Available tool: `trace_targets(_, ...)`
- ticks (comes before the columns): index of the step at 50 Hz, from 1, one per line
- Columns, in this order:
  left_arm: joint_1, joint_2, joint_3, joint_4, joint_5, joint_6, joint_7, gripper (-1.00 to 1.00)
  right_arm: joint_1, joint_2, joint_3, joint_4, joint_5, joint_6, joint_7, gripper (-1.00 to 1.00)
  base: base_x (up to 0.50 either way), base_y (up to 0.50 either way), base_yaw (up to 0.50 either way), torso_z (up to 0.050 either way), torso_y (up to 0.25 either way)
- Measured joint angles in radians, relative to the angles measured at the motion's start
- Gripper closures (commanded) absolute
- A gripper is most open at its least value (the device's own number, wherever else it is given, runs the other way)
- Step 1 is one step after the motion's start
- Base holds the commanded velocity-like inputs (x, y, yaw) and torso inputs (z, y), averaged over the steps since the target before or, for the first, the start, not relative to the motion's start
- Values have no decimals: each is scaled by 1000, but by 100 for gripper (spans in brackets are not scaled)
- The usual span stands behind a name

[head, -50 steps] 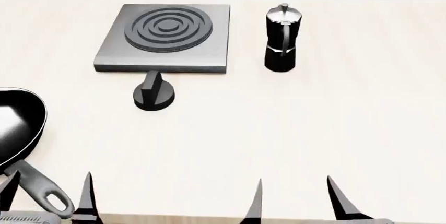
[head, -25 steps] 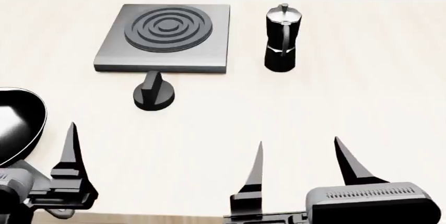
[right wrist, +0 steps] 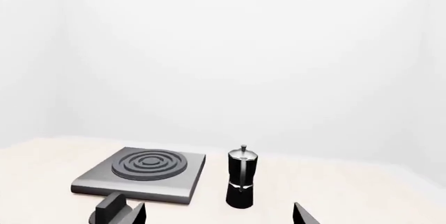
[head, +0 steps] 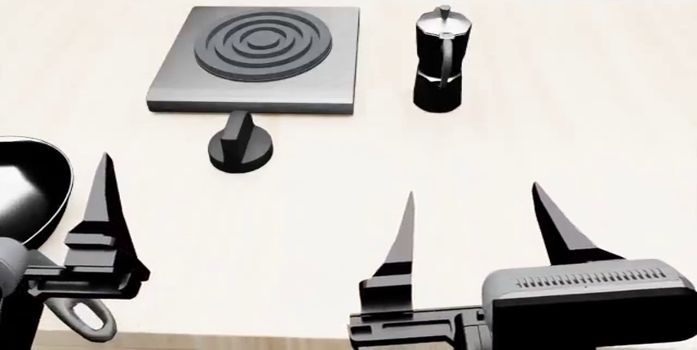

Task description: Turn on the stove.

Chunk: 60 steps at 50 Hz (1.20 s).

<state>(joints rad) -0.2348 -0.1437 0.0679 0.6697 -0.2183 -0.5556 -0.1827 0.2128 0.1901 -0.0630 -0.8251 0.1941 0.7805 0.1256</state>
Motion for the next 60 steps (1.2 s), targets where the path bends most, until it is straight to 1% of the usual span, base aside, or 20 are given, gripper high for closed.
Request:
trace_targets(18, -22, -10, -1, 29, -41, -38, -14, -100, 8, 19, -26, -13, -11, 7, 20, -100, 0, 135, 0, 0, 0)
trace_targets(60, -32, -38, 11, 31, -70, -42, -52, -100, 13, 34, -43, -22, 9, 1, 45, -100, 0, 153, 0, 0, 0)
